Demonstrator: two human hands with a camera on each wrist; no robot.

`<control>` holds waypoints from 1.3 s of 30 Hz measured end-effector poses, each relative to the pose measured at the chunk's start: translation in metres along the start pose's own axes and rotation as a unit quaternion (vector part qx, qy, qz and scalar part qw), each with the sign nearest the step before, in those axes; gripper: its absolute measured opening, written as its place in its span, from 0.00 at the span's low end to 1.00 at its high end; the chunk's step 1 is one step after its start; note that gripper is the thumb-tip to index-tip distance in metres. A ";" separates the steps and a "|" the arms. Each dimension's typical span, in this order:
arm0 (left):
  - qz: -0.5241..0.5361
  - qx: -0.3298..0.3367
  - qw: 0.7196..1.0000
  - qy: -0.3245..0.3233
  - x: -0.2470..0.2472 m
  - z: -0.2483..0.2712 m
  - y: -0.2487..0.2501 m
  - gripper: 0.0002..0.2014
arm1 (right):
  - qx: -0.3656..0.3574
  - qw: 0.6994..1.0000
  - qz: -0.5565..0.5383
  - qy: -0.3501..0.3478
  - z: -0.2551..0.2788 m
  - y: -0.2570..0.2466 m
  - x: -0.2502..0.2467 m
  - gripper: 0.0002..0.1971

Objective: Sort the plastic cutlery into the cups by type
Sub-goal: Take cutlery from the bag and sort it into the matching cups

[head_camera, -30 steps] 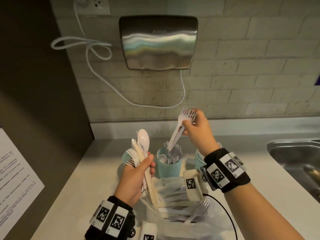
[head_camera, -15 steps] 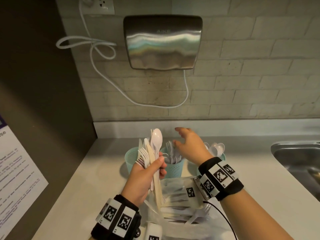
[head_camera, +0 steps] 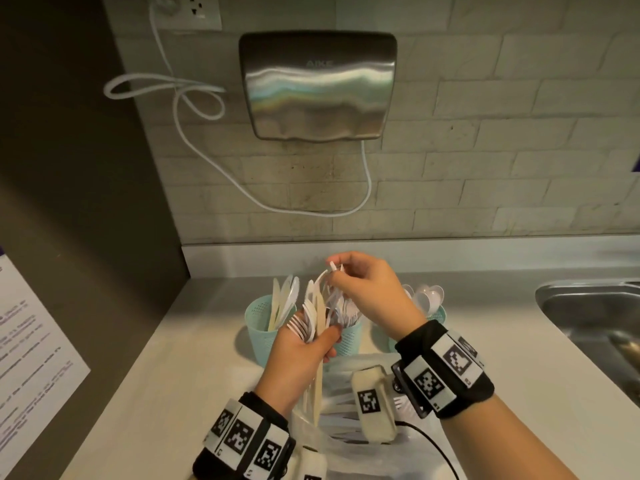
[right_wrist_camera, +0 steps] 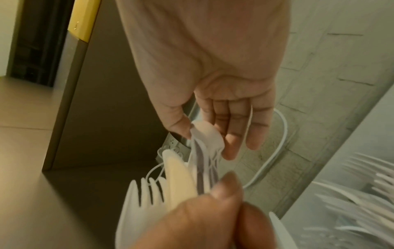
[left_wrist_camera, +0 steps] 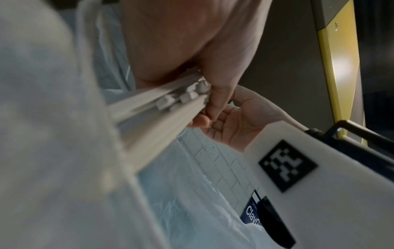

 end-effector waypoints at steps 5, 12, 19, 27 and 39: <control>-0.003 0.007 1.000 -0.022 0.002 0.003 0.002 0.05 | -0.014 0.999 -0.014 0.028 -0.002 -0.007 -0.013 0.09; -0.007 0.005 0.999 -0.042 0.005 0.004 0.002 0.04 | -0.031 0.989 0.139 -0.043 -0.005 -0.016 -0.015 0.07; -0.006 0.003 0.997 -0.072 0.011 0.003 0.002 0.04 | -0.015 0.981 0.157 -0.115 -0.004 -0.015 -0.002 0.05; 0.007 0.008 0.997 -0.071 0.003 0.000 0.001 0.05 | -0.074 0.992 0.094 -0.042 -0.014 -0.029 -0.013 0.04; -0.023 -0.001 0.999 -0.032 -0.016 -0.003 -0.011 0.07 | -0.144 0.971 -0.048 0.184 -0.022 -0.058 -0.083 0.10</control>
Point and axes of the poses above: each hand's wrist, its own z-axis away from the middle knuckle, its own x-axis out of the palm, y = z × x, the point moved 10 cm from there along -z, towards the middle knuckle, and after that the axes turned 1 degree about -x, right-handed, at the moved point
